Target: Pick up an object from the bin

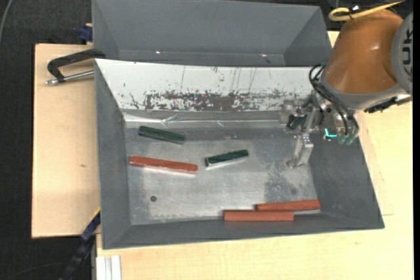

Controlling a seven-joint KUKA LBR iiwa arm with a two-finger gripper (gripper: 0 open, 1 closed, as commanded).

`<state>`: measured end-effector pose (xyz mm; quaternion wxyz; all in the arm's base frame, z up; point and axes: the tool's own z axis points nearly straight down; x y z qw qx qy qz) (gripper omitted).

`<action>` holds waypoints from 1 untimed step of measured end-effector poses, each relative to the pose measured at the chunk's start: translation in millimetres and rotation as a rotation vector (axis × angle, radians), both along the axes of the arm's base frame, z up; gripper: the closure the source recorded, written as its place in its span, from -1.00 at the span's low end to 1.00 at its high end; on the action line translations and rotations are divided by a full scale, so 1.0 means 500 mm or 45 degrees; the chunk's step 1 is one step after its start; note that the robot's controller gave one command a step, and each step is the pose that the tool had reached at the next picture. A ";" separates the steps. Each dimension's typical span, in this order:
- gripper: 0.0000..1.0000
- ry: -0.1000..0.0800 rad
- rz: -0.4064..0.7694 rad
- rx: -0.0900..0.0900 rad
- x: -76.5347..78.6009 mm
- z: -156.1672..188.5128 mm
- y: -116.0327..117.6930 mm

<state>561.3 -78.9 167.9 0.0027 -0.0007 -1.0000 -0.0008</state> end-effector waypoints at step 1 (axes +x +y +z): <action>-1.00 0.001 0.072 0.002 0.022 -0.204 0.072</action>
Offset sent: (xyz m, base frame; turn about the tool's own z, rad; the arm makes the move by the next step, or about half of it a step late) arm 0.0119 0.0332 -0.0979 -0.0542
